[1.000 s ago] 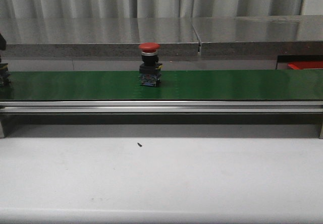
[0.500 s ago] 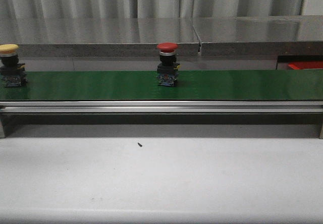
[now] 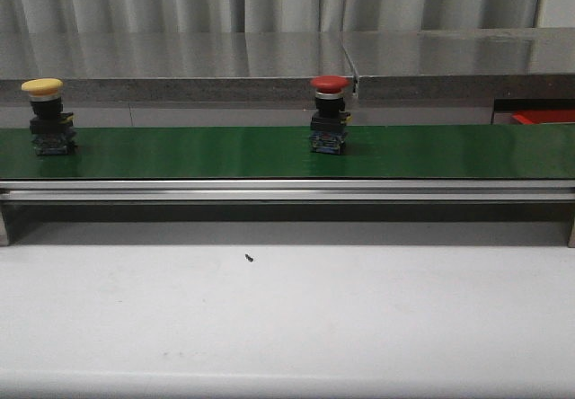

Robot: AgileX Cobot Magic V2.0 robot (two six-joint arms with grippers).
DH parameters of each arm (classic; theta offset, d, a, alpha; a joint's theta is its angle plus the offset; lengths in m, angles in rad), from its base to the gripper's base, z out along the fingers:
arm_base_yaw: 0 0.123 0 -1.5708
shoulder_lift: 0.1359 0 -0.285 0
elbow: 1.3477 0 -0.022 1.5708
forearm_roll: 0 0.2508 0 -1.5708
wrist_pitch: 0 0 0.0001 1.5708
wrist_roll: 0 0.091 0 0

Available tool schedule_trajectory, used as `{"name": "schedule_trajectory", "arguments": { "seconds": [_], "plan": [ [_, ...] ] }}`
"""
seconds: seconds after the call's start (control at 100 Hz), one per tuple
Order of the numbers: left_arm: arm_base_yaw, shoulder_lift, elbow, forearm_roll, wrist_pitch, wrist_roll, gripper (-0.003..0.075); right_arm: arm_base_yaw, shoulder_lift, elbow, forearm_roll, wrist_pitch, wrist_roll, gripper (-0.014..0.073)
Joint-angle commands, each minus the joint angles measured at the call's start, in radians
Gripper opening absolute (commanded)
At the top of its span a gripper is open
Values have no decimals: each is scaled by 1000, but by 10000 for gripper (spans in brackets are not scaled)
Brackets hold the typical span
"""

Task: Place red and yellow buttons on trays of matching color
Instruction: 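Grasp the yellow button and set it on the conveyor, left gripper, then lower the right gripper onto the red button at the conveyor end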

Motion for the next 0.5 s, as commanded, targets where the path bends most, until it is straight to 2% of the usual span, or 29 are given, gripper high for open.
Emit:
{"name": "schedule_trajectory", "arguments": {
  "seconds": [0.0, 0.1, 0.22, 0.36, 0.49],
  "plan": [
    [-8, -89, 60, -30, -58, 3, 594, 1, 2, -26, 14, -60, -9, -68],
    [-8, -176, 144, -51, -58, 3, 556, 1, 2, -26, 14, -60, -9, -68],
    [-8, -232, 215, -74, -59, 3, 440, 1, 2, -26, 14, -60, -9, -68],
    [-8, -239, 249, -90, -59, 3, 218, 1, 2, -26, 14, -60, -9, -68],
    [-8, -239, 249, -90, -59, 3, -22, 1, 2, -26, 14, -60, -9, -68]
  ]
}}
